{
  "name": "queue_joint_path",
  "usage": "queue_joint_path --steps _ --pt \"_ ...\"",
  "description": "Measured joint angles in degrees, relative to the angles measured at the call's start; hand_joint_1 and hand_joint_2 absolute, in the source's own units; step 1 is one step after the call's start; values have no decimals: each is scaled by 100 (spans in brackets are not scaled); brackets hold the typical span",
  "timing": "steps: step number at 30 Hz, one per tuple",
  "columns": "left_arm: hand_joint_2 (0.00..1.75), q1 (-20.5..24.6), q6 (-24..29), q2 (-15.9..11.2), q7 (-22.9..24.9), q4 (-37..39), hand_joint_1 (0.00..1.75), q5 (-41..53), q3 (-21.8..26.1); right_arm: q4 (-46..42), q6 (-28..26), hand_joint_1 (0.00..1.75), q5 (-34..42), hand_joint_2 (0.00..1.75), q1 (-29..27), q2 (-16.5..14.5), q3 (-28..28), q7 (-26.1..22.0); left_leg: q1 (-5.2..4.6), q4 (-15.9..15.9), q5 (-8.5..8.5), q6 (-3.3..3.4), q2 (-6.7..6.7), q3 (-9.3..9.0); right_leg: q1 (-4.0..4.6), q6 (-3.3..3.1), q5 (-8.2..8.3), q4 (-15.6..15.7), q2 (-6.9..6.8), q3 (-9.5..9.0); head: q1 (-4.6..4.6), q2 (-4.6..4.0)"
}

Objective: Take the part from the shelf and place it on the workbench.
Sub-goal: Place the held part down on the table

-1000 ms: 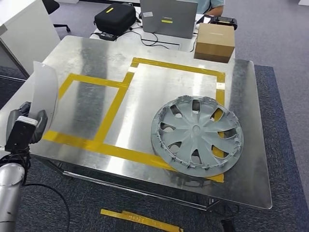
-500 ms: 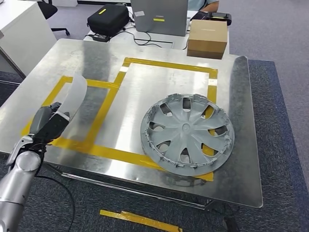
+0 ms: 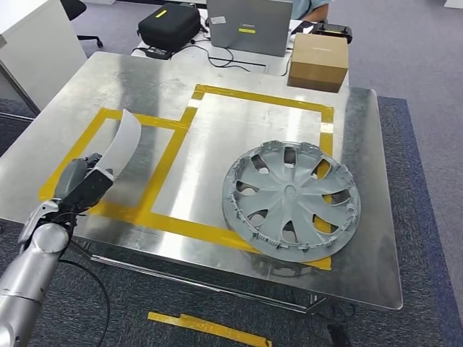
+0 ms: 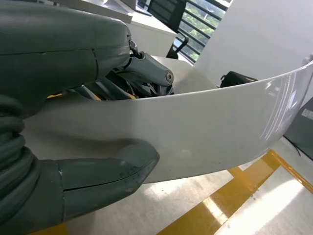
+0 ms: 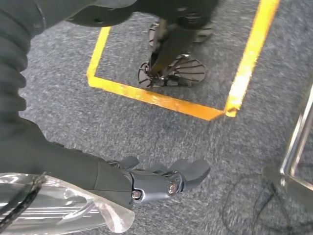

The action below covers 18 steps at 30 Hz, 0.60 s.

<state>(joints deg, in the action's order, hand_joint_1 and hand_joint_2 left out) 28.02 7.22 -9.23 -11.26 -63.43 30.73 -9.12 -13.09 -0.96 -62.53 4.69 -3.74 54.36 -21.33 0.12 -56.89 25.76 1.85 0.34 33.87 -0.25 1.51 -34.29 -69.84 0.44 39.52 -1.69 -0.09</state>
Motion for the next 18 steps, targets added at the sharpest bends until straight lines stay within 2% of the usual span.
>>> queue_joint_path --steps 1,2,3,5,6,7,11,13,15,16,17,18 --pt "175 -4 -1 4 0 15 175 0 -4 0 1 0 0 175 -7 0 0 1 -3 -2 0 1 0 2 -7 16 -80 -282 -1 136 2 0" --pt "175 -8 -2 8 0 32 175 -1 -8 0 0 0 0 175 -13 1 1 1 -5 -4 0 1 -1 2 -11 29 -58 -376 -1 185 -1 0" --pt "175 -10 -3 10 0 46 175 0 -10 0 -1 0 0 175 -16 3 1 2 -4 -7 0 -1 -2 -1 -15 36 71 -239 -2 121 -2 0" --pt "175 -8 -3 15 0 63 175 0 -14 0 -2 0 0 175 -9 10 2 2 -5 -24 10 -20 -6 -5 -28 32 444 518 -6 -260 -1 0" --pt "175 -1 -3 18 0 66 175 0 -15 0 -2 0 0 175 -2 14 1 1 -15 -49 16 -41 -8 6 -32 18 563 881 -6 -450 2 0" --pt "175 7 -3 19 0 68 175 0 -15 0 -1 0 0 175 1 15 1 1 -26 -67 16 -69 -11 21 -33 0 620 1118 -5 -578 6 0" --pt "175 18 -3 29 -2 83 175 4 -30 0 -1 0 -1 175 -10 14 0 4 -30 -116 38 -172 -18 66 -31 -126 643 1230 -2 -640 6 0" --pt "175 33 -3 26 -2 86 175 4 -39 0 -1 0 -1 175 -4 14 0 4 -13 -465 277 -235 -21 210 -55 -196 668 1257 -6 -651 25 0" --pt "175 49 -13 27 17 110 175 52 -48 0 1 0 -19 175 -1 15 0 5 11 -1214 640 -286 -21 531 -52 -223 669 1255 -6 -649 37 0" --pt "175 64 -23 32 45 155 175 118 -60 0 7 0 -36 175 1 15 -1 9 23 -1547 752 -300 -21 678 -50 -225 668 1253 -6 -649 34 0" --pt "175 96 -33 40 74 227 175 207 -81 0 14 0 -56 175 7 15 -2 17 31 -1715 762 -306 -21 752 -49 -225 668 1250 -6 -649 35 0" --pt "175 149 -39 54 98 316 175 296 -106 0 22 0 -72 175 16 15 -4 25 36 -1646 657 -303 -20 719 -49 -225 668 1245 -5 -649 36 0"
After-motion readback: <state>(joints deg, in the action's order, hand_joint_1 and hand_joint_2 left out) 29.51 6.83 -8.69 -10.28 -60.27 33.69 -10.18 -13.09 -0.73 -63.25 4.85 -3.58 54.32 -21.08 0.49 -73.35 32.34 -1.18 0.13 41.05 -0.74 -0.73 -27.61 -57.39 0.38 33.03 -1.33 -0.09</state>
